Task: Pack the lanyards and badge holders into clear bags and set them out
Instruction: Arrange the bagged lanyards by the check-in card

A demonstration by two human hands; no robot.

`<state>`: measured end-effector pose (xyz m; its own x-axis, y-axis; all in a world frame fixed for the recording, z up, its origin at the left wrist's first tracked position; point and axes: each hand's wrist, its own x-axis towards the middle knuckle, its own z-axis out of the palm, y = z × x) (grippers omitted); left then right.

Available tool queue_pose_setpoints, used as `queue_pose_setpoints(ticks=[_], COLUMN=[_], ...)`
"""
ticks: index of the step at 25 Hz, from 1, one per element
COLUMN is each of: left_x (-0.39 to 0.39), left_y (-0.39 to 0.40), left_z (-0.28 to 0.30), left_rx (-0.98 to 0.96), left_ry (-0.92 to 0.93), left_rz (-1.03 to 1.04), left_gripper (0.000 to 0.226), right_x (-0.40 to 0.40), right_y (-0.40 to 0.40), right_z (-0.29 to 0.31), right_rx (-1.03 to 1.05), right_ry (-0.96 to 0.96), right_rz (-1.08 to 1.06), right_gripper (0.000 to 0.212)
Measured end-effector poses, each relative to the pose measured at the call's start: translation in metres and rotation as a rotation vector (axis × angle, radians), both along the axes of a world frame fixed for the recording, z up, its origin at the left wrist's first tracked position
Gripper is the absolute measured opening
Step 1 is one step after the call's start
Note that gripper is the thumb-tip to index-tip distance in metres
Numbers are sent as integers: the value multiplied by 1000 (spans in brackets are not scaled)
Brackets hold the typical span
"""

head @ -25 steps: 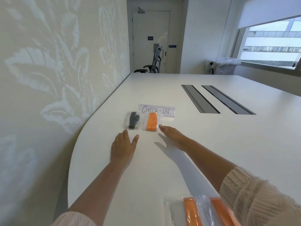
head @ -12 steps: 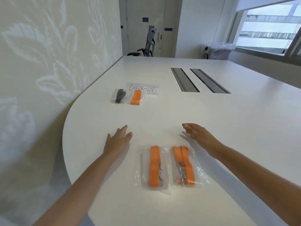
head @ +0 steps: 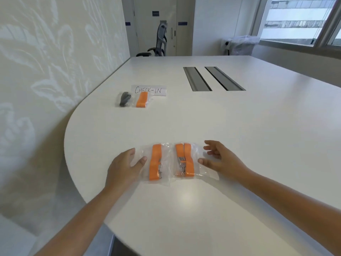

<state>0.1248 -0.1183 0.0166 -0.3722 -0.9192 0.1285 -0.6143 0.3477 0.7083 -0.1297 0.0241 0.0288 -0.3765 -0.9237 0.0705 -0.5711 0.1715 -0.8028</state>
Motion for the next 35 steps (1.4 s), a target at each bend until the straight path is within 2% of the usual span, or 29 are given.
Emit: queue_pose_setpoints(ticks=[2,4,7,11,17,20,24,26,28,31,35], left_x=[-4,-4,-7,-13,-32,-38,-41,-42,-41,-41,-53], left_y=[11,15,18,14,11,7,7,6,1,-15,-48], left_z=[-4,3,15,17,28,32,25,23,22,17,19], left_rx=[-27,-15,-44,53,98,109,65,33,38,90,225], left_ry=[-41,-77,-278,-416,-598,-678,-683,-620,-426,-78,209], left_rz=[102,137,173,193,129,91,85,115,129,93,128], left_gripper=[38,30,52,56,81,84,78,64,52,53,45], right_x=[5,7,7,-3,-1,7,16,16,14,12,3], right_y=[2,2,-2,-6,-23,-31,-35,-34,-35,-37,-54], right_z=[2,10,19,33,33,34,32,31,30,22,10], right_rx=[38,160,296,464,502,504,506,443,366,318,120], right_ry=[-1,1,-58,-261,-280,-247,-196,-234,-304,-517,-827], right_rz=[-56,-33,-16,-22,-17,-12,8,9,8,-16,-166], right_gripper=[59,51,42,40,44,44,42,39,31,14,11])
